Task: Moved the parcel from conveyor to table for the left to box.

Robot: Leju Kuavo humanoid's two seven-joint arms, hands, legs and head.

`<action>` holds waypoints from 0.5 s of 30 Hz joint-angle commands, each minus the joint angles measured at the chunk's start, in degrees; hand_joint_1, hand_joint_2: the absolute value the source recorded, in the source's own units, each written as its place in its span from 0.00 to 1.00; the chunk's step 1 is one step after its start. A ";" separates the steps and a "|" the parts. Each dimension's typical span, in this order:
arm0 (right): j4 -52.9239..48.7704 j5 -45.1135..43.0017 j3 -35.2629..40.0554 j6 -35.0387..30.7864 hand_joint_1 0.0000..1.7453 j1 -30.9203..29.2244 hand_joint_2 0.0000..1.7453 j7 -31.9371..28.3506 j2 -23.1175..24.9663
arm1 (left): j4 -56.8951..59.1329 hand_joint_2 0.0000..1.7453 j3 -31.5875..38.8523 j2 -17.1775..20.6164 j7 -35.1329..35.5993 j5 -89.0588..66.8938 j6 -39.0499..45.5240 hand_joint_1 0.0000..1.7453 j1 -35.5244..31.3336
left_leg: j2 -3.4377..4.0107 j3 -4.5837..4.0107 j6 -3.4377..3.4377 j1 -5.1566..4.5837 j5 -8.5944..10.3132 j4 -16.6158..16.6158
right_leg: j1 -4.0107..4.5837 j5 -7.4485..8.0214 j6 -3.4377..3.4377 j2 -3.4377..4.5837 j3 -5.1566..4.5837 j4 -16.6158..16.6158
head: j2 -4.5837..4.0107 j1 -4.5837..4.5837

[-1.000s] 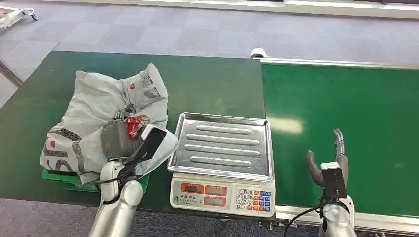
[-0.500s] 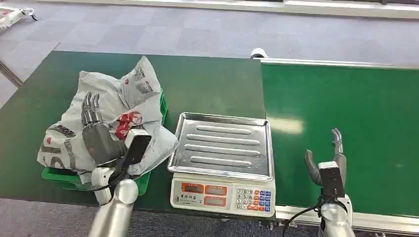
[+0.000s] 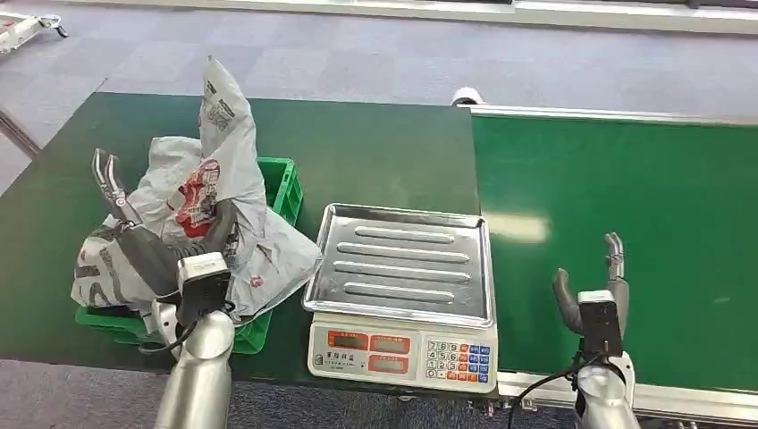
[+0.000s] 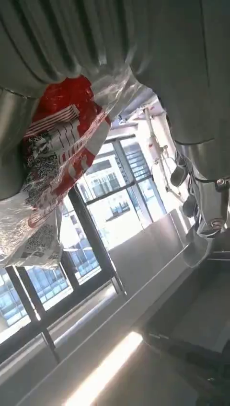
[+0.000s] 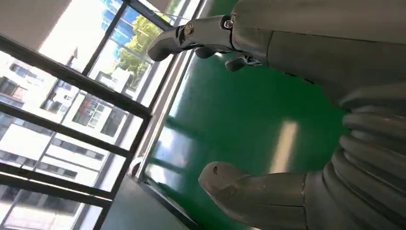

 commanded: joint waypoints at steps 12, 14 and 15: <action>3.85 -0.81 1.41 -1.35 0.00 -1.71 1.00 0.22 0.02 | 5.23 1.00 3.39 -4.90 -0.20 -5.75 -0.11 0.00 -3.52 | -0.03 0.12 0.01 0.06 0.00 -0.04 | 0.07 0.00 -0.05 -0.11 0.18 -0.12 | 0.00 0.00; 3.85 -0.81 1.41 -1.35 0.00 -1.71 1.00 0.22 0.02 | 5.23 1.00 3.39 -4.90 -0.20 -5.75 -0.11 0.00 -3.52 | -0.05 0.05 0.00 0.04 0.00 -0.01 | 0.05 -0.01 -0.03 -0.10 0.10 -0.06 | 0.00 0.00; 3.76 -0.59 1.25 -1.28 0.00 -1.46 1.00 0.22 0.04 | 3.96 1.00 9.97 -4.90 1.98 -18.28 -0.11 0.00 -4.10 | -0.03 0.14 0.00 0.04 -0.01 -0.05 | 0.06 -0.01 -0.05 -0.11 0.19 -0.11 | 0.00 0.00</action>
